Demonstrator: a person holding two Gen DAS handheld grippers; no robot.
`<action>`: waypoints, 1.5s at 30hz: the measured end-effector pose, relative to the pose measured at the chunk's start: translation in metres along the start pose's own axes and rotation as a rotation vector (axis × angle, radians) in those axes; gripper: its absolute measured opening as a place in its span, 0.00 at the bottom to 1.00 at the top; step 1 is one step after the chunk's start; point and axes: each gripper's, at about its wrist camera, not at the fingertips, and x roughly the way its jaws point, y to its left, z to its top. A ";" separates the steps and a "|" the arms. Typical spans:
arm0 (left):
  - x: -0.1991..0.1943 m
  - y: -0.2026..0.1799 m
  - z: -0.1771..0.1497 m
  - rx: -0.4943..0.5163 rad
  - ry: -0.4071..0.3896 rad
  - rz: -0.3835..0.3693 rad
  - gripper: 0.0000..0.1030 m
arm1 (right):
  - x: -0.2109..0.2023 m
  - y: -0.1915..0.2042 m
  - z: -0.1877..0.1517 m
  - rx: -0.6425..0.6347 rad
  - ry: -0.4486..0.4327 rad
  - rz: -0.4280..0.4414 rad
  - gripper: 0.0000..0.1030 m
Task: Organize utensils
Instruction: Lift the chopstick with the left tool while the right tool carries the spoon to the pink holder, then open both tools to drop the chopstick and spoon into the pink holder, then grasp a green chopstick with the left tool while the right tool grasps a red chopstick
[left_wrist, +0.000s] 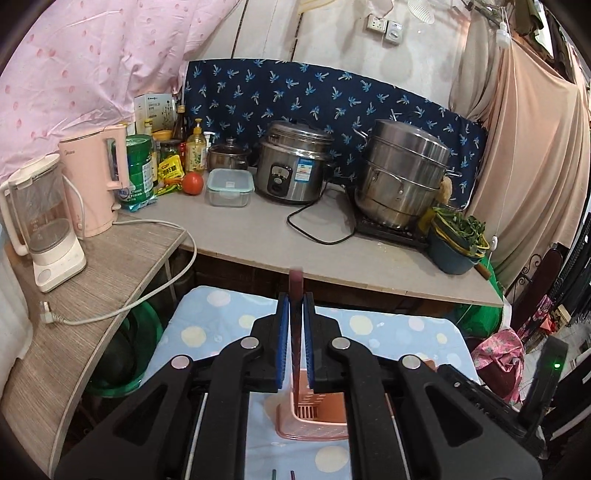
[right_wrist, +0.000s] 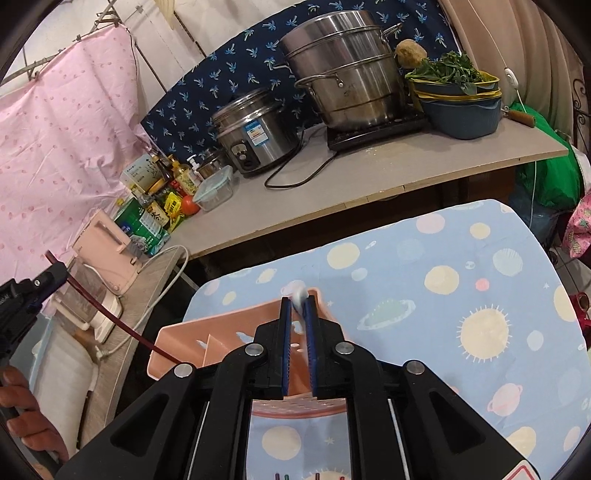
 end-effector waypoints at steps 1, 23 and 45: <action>-0.001 0.001 -0.001 0.002 -0.001 0.009 0.14 | -0.003 0.000 0.000 -0.002 -0.004 -0.001 0.15; -0.085 0.021 -0.113 0.056 0.092 0.080 0.55 | -0.127 0.013 -0.121 -0.102 0.033 -0.060 0.27; -0.106 0.040 -0.295 0.090 0.408 0.125 0.55 | -0.146 -0.007 -0.291 -0.225 0.277 -0.183 0.27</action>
